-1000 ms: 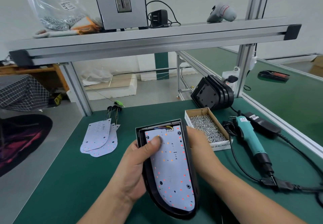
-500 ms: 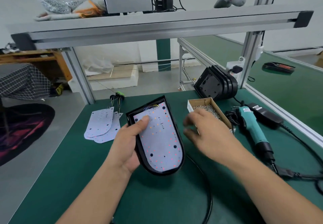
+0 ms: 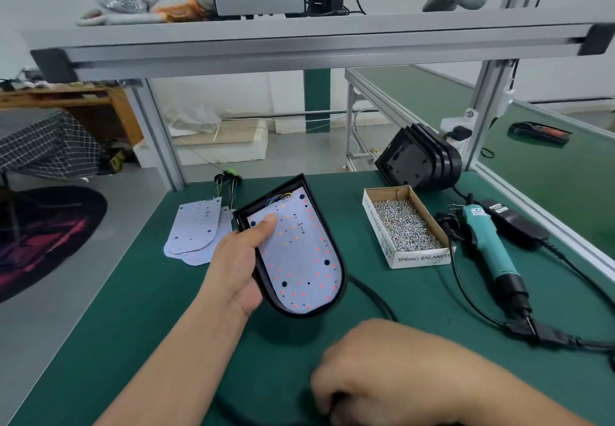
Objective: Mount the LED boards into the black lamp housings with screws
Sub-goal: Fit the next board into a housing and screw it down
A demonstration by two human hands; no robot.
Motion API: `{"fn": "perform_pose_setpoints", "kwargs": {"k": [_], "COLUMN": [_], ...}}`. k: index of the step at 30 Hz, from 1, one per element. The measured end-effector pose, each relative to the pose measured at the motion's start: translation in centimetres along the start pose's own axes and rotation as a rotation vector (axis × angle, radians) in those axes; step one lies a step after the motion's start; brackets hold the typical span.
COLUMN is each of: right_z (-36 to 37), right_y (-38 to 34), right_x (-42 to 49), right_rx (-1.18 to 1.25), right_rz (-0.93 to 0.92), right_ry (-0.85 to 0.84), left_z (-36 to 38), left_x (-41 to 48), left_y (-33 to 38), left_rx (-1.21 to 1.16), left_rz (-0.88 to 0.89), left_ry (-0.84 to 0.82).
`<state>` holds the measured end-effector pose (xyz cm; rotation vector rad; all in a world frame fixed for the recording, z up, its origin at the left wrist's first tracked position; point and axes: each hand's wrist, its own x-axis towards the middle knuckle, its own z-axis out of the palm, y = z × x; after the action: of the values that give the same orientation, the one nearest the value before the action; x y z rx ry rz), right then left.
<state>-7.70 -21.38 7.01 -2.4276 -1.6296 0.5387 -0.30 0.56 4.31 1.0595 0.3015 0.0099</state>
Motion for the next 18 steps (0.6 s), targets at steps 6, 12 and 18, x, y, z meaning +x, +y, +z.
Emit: {"fn": "perform_pose_setpoints", "kwargs": {"k": [6, 12, 18], "right_z": [0.1, -0.1, -0.7], "right_y": [4.5, 7.6, 8.5], "right_x": [0.1, -0.2, -1.8], "right_rx": [-0.146, -0.014, 0.146], "right_rz": [0.391, 0.635, 0.579], "right_ry": [0.278, 0.33, 0.274], "left_z": [0.3, 0.4, 1.0], "left_x": [0.0, -0.8, -1.5], "left_y": [-0.2, -1.6, -2.0], "left_rx": [0.046, 0.386, 0.747], "left_rz": [-0.056, -0.046, 0.082], "left_ry": [-0.026, -0.069, 0.02]}}
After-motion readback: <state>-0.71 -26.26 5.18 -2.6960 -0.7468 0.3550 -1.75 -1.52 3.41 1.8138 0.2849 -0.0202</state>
